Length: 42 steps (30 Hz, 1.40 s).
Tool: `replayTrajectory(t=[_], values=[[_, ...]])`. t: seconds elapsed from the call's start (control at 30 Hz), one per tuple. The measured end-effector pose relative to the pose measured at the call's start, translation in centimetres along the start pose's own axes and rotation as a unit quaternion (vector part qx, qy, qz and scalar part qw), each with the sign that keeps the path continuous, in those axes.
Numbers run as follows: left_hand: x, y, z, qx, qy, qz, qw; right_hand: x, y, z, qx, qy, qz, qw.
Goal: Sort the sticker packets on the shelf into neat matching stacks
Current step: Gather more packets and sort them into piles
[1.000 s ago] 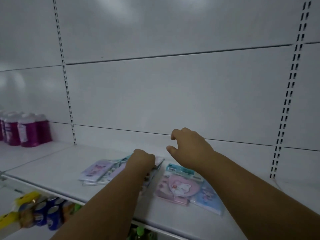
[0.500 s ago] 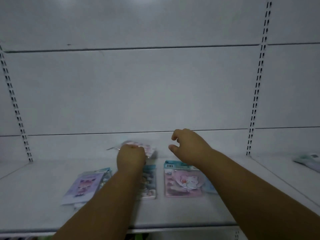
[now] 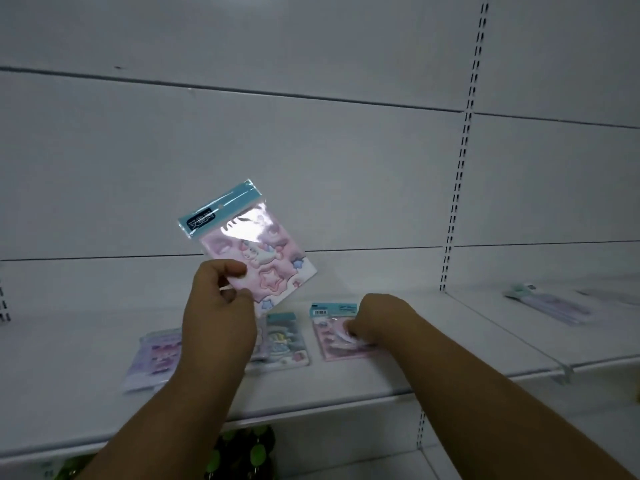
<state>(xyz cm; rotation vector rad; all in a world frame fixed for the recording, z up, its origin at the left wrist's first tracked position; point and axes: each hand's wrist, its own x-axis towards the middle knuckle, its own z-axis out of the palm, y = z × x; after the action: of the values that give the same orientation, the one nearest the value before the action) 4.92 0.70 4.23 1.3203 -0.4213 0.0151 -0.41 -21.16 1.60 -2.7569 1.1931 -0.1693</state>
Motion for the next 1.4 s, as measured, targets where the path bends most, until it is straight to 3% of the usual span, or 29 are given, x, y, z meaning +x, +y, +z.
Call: replayTrajectory(t=[0.1, 0.2, 0.33, 0.5, 0.7, 1.07, 1.2, 1.27, 1.3, 1.33, 1.37, 1.4], values=[[-0.8, 0.2, 0.0, 0.020, -0.003, 0.015, 1.000, 0.1, -0.4, -0.1, 0.048, 0.015, 0.007, 0.999], [-1.4, 0.2, 0.7, 0.024, -0.011, 0.020, 0.999, 0.1, 0.0, -0.2, 0.185, 0.061, 0.003, 0.981], [-2.3, -0.2, 3.7, 0.017, -0.020, 0.016, 1.000, -0.9, 2.9, -1.2, 0.374, 0.163, -0.063, 0.911], [-4.3, -1.3, 10.3, 0.017, -0.056, 0.003, 0.998, -1.8, 11.1, -3.1, 0.533, 0.172, -0.010, 0.828], [-9.8, -2.9, 23.4, 0.006, -0.121, 0.007, 0.993, -2.8, 26.4, -6.1, 0.541, 0.222, 0.033, 0.811], [-18.2, -3.9, 47.1, 0.001, -0.170, -0.029, 0.985, 1.5, 50.6, -12.4, 0.485, 0.266, 0.079, 0.829], [-18.1, -4.7, 53.1, -0.018, -0.184, -0.055, 0.981, 5.5, 56.0, -13.4, 0.530, 0.279, 0.134, 0.789], [-17.5, -5.3, 55.4, -0.020, -0.184, -0.070, 0.980, 7.7, 58.3, -13.2, 0.554, 0.241, 0.138, 0.785], [-17.1, -5.6, 56.5, -0.013, -0.185, -0.074, 0.980, 8.7, 59.1, -13.1, 0.529, 0.213, 0.159, 0.806], [-16.6, -5.9, 57.6, -0.010, -0.183, -0.075, 0.980, 9.8, 60.1, -12.3, 0.398, 0.205, 0.174, 0.877], [-16.3, -6.0, 58.6, -0.013, -0.183, -0.075, 0.980, 11.0, 61.0, -12.1, 0.387, 0.186, 0.185, 0.884], [-15.9, -6.2, 59.4, -0.018, -0.178, -0.077, 0.981, 12.0, 61.8, -12.3, 0.486, 0.173, 0.199, 0.833]])
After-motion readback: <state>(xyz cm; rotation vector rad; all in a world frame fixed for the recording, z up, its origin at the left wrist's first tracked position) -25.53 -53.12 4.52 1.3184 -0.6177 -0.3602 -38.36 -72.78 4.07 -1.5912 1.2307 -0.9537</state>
